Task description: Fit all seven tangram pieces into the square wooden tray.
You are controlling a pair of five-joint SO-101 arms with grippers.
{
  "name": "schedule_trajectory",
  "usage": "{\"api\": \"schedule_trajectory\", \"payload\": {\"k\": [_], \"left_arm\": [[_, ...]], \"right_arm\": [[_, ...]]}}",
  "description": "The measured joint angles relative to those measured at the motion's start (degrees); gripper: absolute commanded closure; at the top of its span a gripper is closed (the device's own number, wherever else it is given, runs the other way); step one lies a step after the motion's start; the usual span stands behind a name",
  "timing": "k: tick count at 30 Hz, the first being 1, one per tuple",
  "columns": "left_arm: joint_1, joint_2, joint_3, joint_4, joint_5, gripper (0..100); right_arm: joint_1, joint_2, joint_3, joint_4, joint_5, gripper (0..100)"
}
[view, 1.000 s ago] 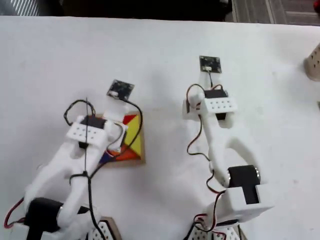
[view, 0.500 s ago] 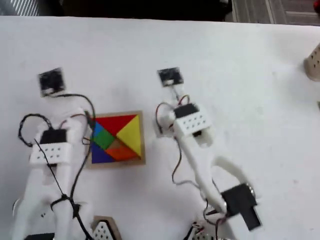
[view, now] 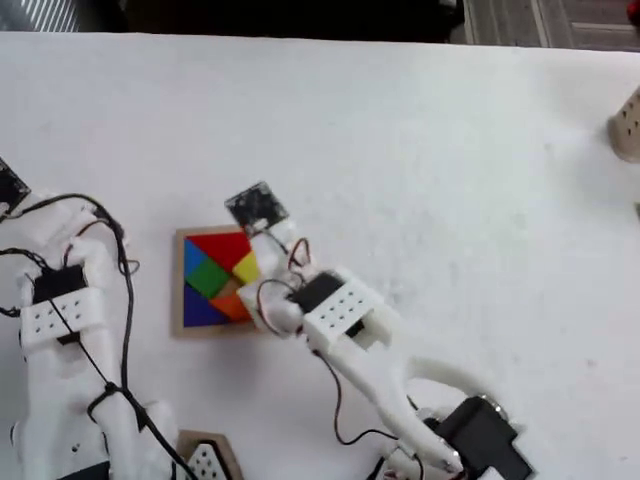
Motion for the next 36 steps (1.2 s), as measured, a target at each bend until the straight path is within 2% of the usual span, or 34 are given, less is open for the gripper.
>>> {"api": "schedule_trajectory", "payload": {"k": [11,27,36], "left_arm": [[-0.18,15.56,-8.53,1.93,0.0,98],[-0.18,15.82,-9.93,3.6,0.0,98],[-0.18,15.82,-9.93,3.6,0.0,98]], "right_arm": [[-0.79,5.89,0.0,-6.59,0.0,97.8],[2.11,10.99,-2.02,-11.87,0.18,98.1],[3.69,3.87,-0.7,-6.51,5.45,98.1]]}}
